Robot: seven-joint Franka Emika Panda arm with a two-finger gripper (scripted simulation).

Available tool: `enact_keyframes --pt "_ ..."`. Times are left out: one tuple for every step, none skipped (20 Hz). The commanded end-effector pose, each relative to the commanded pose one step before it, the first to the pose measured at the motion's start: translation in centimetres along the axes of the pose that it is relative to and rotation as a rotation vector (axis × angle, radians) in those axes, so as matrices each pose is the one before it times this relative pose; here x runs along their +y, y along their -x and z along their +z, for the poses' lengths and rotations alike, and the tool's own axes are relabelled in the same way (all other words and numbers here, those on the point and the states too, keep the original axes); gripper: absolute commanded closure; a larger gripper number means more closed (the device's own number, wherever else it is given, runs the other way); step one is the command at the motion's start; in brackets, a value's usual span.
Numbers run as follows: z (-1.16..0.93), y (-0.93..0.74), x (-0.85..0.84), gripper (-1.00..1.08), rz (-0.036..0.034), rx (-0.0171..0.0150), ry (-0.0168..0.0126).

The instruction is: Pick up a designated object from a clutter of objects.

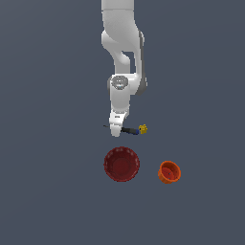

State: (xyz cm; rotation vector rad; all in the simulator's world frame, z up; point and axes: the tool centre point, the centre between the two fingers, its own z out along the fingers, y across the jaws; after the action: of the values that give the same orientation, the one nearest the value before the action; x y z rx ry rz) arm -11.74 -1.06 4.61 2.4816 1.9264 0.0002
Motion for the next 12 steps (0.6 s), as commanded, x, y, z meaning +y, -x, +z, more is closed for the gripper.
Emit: enact_keyframes --pt "1.005 -0.002 -0.054 -0.92 -0.00125 -0.00002 -0.00028" --pt "0.355 0.015 -0.003 -0.92 0.00000 0.00000 0.00000" --pt "0.310 -0.007 -0.006 -0.92 -0.00048 -0.00004 0.00005" --pt "0.270 0.012 0.000 -0.92 0.00000 0.00000 0.00000" --pt "0.226 -0.010 -0.004 -0.92 -0.00048 -0.00009 0.00006" --pt "0.186 0.008 0.001 -0.92 0.00000 0.00000 0.00000" --pt "0.144 0.007 0.001 -0.92 0.00000 0.00000 0.00000" --pt "0.103 0.005 0.001 -0.92 0.00000 0.00000 0.00000" --pt "0.062 0.003 0.001 -0.92 0.00000 0.00000 0.00000" --pt "0.019 -0.018 -0.004 -0.92 -0.00046 -0.00015 0.00008" --pt "0.000 0.000 0.000 1.08 0.00000 0.00000 0.00000" --pt "0.000 0.000 0.000 1.08 0.00000 0.00000 0.00000"
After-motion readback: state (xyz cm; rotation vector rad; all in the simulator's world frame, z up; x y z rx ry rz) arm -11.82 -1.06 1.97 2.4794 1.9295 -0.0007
